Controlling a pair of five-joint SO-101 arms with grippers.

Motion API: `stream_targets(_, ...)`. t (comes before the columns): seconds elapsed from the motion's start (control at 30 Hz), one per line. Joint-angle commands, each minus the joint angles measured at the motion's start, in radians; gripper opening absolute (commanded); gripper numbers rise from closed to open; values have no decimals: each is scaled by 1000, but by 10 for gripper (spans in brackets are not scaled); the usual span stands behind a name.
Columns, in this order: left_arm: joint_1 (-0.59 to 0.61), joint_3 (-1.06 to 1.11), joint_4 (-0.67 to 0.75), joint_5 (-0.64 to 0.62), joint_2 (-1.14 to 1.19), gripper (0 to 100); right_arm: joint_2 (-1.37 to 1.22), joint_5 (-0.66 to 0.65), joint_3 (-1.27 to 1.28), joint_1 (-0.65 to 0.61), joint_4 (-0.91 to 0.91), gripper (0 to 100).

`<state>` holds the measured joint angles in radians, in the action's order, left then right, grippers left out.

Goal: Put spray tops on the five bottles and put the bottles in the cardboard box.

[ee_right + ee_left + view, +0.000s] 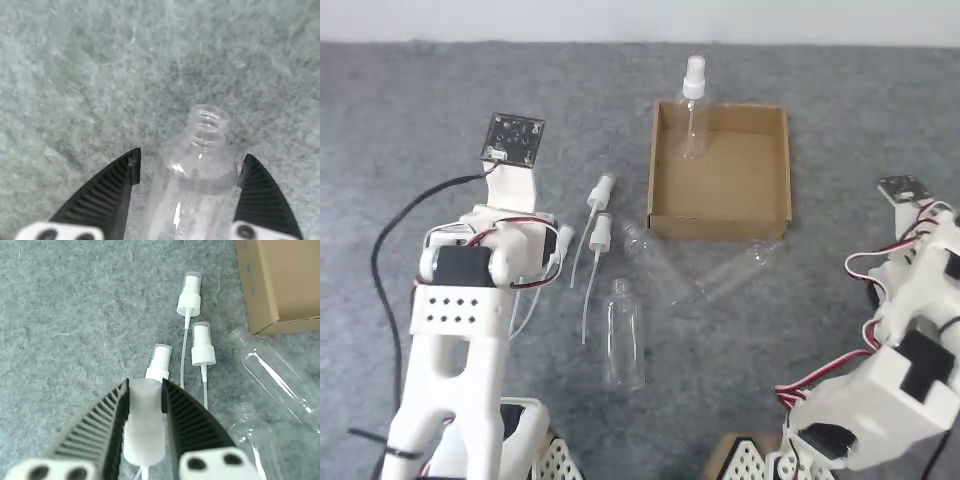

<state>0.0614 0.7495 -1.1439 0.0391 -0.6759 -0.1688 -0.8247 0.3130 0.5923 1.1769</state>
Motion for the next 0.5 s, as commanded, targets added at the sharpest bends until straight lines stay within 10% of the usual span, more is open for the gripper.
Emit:
stream_targets(0.0, 0, -4, 29, -3, -28, 12, -4, 11, -28, 21, 13, 253)
stream_targets(0.47, 0, -31, 29, -8, -37, 12, 114, 0, -86, -5, 53, 36)
